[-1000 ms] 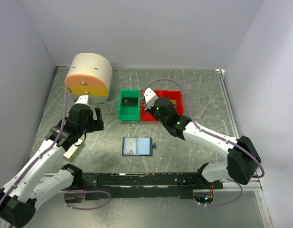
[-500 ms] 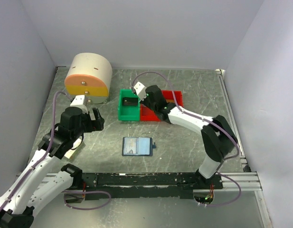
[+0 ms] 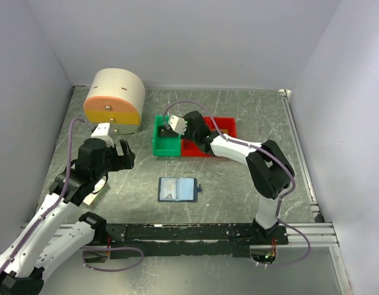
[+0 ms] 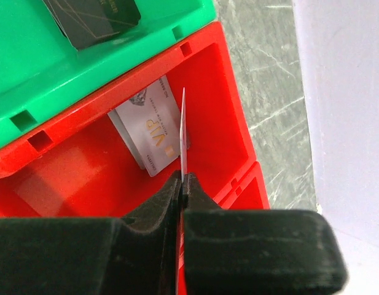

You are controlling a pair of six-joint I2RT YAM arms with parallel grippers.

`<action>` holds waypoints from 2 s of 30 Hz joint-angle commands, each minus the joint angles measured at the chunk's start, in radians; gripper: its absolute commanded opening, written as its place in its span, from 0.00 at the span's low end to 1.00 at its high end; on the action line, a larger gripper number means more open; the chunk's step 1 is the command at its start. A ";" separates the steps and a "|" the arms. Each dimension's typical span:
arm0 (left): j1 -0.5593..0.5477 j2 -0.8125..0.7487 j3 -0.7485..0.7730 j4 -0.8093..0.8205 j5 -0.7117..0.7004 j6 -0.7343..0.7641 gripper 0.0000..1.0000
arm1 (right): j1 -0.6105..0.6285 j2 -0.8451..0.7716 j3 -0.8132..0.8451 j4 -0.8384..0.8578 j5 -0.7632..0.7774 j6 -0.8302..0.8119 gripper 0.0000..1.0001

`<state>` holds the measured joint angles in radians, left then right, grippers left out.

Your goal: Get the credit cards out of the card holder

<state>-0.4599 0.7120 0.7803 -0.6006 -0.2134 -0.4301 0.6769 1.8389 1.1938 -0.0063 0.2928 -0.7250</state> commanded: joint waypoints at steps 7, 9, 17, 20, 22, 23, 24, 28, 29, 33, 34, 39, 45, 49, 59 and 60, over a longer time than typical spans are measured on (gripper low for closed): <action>0.006 -0.026 0.004 0.029 0.023 0.019 1.00 | -0.031 0.098 -0.008 0.136 -0.035 -0.150 0.00; 0.006 -0.028 0.004 0.027 0.017 0.019 1.00 | -0.029 0.122 0.000 0.142 -0.031 -0.169 0.00; 0.006 -0.023 0.005 0.028 0.017 0.021 1.00 | -0.030 0.165 -0.023 0.187 -0.030 -0.205 0.08; 0.007 -0.016 0.005 0.026 0.019 0.022 1.00 | -0.030 0.160 -0.035 0.190 -0.044 -0.205 0.19; 0.007 -0.013 0.008 0.025 0.019 0.022 1.00 | -0.032 0.146 -0.047 0.187 -0.061 -0.200 0.26; 0.006 -0.012 0.006 0.025 0.017 0.021 1.00 | -0.033 0.140 -0.049 0.175 -0.077 -0.197 0.30; 0.006 -0.011 0.005 0.025 0.015 0.020 1.00 | -0.035 0.133 -0.049 0.162 -0.093 -0.192 0.34; 0.006 -0.006 0.003 0.028 0.015 0.020 1.00 | -0.043 0.128 -0.035 0.124 -0.135 -0.171 0.53; 0.006 -0.004 0.005 0.027 0.016 0.022 1.00 | -0.044 0.131 -0.033 0.123 -0.130 -0.169 0.54; 0.007 0.003 0.007 0.024 0.021 0.022 1.00 | -0.048 0.133 -0.023 0.118 -0.117 -0.156 0.55; 0.006 0.003 0.007 0.025 0.021 0.022 1.00 | -0.049 0.130 -0.023 0.117 -0.124 -0.148 0.55; 0.006 -0.002 0.005 0.027 0.023 0.022 1.00 | -0.051 0.080 -0.036 0.159 -0.142 -0.094 0.56; 0.006 0.002 0.005 0.023 0.018 0.019 1.00 | -0.050 -0.048 -0.017 0.208 -0.160 0.103 0.62; 0.006 0.006 0.006 0.019 0.006 0.013 1.00 | -0.049 -0.112 0.094 0.060 -0.170 0.425 0.67; 0.007 0.006 0.018 -0.020 -0.104 -0.029 1.00 | -0.017 -0.237 -0.043 -0.148 -0.219 1.277 0.69; 0.007 0.003 0.018 -0.023 -0.110 -0.032 1.00 | 0.011 -0.260 -0.090 -0.126 -0.186 1.317 0.69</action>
<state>-0.4599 0.7219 0.7803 -0.6083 -0.2615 -0.4400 0.6365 1.6279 1.2690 -0.0841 0.0990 0.2321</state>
